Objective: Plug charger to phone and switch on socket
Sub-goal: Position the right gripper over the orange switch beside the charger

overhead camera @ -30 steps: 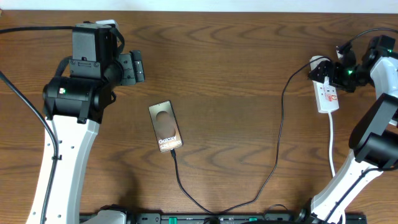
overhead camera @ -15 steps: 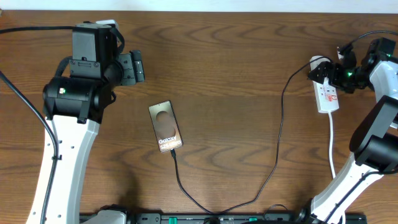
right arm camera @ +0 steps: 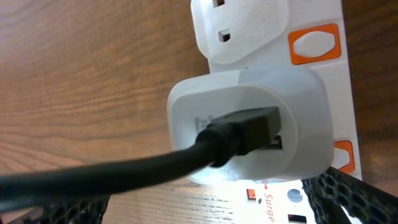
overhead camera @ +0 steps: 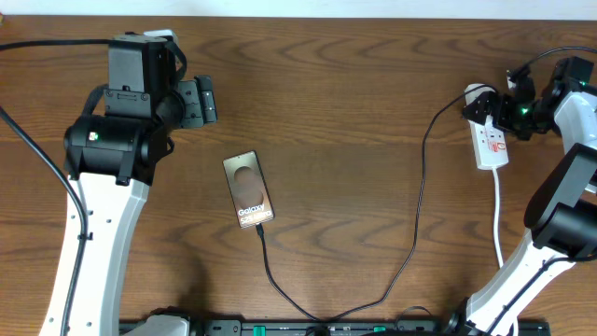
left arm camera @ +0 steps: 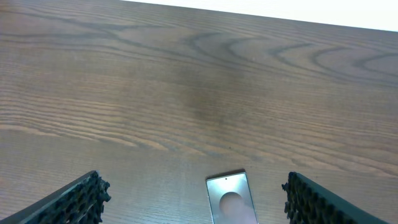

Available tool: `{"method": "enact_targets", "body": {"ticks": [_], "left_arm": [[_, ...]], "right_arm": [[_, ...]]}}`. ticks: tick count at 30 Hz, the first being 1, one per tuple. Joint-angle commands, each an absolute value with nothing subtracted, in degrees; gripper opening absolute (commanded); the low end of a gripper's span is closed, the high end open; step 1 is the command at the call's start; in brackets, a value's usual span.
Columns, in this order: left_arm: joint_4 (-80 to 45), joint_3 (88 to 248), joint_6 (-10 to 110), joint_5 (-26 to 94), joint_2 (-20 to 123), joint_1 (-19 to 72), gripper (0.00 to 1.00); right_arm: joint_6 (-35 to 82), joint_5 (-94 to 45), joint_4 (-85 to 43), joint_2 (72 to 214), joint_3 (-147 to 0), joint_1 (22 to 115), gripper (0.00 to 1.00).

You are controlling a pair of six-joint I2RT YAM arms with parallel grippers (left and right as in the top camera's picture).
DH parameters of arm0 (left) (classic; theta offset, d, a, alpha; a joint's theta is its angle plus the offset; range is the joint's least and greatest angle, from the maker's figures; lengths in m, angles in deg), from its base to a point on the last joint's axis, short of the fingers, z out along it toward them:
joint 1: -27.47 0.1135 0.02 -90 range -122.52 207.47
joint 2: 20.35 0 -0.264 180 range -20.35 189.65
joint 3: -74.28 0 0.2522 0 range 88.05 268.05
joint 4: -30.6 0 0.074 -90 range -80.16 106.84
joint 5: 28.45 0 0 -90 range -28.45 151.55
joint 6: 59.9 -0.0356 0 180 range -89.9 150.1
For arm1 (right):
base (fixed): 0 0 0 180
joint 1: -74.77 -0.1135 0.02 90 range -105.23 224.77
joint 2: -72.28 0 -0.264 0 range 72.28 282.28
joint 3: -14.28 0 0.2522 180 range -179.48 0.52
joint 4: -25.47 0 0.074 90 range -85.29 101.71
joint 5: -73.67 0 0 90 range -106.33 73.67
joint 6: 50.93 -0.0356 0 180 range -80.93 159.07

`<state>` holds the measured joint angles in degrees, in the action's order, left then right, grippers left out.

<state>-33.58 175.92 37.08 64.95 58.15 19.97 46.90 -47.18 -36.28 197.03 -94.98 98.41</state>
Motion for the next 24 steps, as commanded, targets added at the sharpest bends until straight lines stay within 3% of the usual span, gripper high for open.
{"method": "enact_targets", "body": {"ticks": [1, 24], "left_arm": [[-33.7, 176.4, 36.1, 66.1, 58.0, 19.9, 0.89], [-33.7, 176.4, 36.1, 66.1, 58.0, 19.9, 0.89]], "right_arm": [[41.1, -50.2, -36.8, 199.9, -92.4, 95.2, 0.99], [35.6, -43.4, -36.5, 199.9, -92.6, 96.1, 0.99]]}}
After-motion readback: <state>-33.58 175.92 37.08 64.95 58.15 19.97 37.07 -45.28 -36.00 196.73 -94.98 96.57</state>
